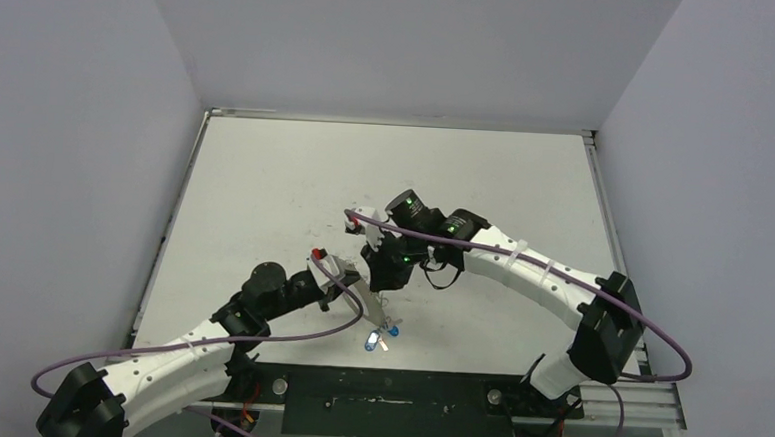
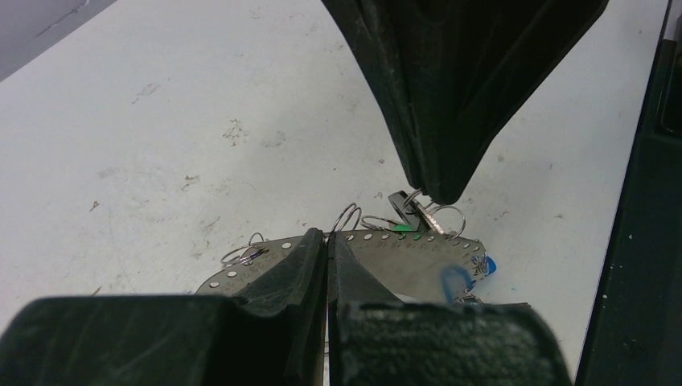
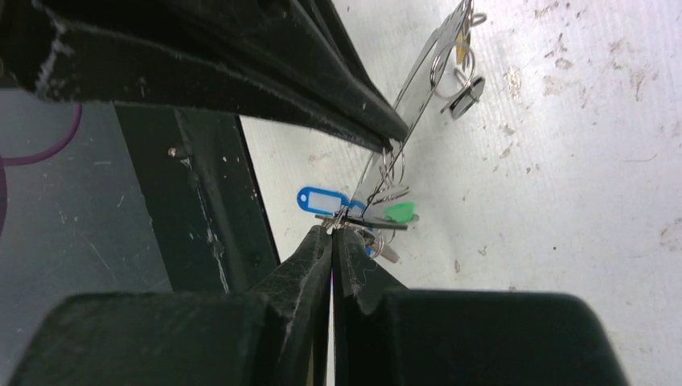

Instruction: Put the keys on the keyring

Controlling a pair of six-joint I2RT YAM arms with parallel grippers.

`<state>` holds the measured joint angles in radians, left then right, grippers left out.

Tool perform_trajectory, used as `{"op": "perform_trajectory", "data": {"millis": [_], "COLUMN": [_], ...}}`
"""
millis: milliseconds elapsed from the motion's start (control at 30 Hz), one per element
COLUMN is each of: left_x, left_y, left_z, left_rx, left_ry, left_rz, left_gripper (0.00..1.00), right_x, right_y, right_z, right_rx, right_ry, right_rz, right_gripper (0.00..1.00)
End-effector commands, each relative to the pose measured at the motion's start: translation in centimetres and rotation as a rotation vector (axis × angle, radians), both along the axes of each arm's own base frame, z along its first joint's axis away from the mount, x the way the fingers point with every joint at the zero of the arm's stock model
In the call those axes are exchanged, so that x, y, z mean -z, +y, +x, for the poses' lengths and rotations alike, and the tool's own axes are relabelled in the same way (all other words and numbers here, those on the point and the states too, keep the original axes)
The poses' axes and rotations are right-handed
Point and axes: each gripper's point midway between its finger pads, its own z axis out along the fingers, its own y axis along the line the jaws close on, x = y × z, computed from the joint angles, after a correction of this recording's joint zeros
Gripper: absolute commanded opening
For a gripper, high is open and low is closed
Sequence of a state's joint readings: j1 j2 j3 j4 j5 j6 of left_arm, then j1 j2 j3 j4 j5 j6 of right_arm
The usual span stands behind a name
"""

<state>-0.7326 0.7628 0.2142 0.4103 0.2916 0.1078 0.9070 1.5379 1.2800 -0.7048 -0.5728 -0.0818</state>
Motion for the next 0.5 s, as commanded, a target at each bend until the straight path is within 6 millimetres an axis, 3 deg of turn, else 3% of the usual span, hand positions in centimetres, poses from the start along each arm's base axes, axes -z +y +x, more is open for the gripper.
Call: {"op": "perform_trajectory", "data": {"millis": [0,467], "left_x": [-3.5,-3.5], "left_y": [-0.9,-1.1], "left_z": [0.4,0.3], "left_rx": [0.015,0.022], "left_ry": [-0.06,-0.059], "left_rz": [-0.077,-0.08], "left_gripper": [0.0,0.0], "right_x": [-2.0,-1.5], "right_y": [1.9,3.0], "right_z": [1.1,2.5], "right_rx": [0.002,0.046], "right_ry": [-0.037,-0.033], "right_rz": [0.063,0.047], "right_gripper": [0.0,0.0]}}
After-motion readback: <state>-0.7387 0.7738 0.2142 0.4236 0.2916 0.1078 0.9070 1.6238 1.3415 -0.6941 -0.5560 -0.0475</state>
